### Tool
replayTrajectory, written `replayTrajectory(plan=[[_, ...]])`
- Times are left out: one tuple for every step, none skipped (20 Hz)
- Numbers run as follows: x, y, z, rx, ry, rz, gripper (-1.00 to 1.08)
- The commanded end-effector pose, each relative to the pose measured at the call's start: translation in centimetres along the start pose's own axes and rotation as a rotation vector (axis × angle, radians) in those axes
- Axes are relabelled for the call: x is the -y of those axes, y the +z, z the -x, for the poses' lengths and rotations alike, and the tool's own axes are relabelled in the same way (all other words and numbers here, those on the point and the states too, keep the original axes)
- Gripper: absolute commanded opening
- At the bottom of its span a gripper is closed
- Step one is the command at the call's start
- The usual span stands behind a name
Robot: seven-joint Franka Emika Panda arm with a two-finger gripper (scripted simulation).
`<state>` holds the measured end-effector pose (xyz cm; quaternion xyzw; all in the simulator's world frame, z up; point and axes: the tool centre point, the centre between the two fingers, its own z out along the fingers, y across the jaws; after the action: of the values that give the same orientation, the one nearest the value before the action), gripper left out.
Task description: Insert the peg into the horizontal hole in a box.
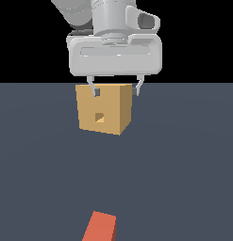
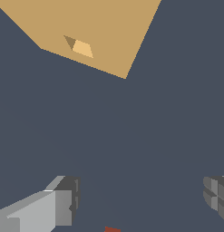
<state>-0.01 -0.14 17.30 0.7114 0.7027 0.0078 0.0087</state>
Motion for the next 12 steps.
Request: replayTrajectory(plan=[[0.0, 0.0, 0.0, 0.000, 0.000, 0.000, 1.00], [0.0, 0.0, 0.0, 0.000, 0.000, 0.000, 1.00], [0.0, 0.1, 0.2, 0.000, 0.001, 0.000, 1.00], [0.0, 0.2, 0.5, 0.000, 0.003, 0.000, 1.00], [0.1, 0.3, 0.9, 0.000, 0.006, -0.001, 1.00], [0.1, 0.4, 1.4, 0.000, 0.009, -0.001, 1.00], [0.1, 0.6, 2.0, 0.000, 0.013, -0.001, 1.00], [0.2, 0.9, 2.7, 0.001, 0.017, -0.002, 1.00], [0.2, 1.1, 3.5, 0.001, 0.023, -0.002, 1.00], [0.3, 1.4, 4.4, 0.001, 0.029, -0.003, 1.00], [0.4, 1.8, 5.5, 0.001, 0.035, -0.004, 1.00], [0.5, 2.1, 6.6, 0.001, 0.042, -0.004, 1.00]])
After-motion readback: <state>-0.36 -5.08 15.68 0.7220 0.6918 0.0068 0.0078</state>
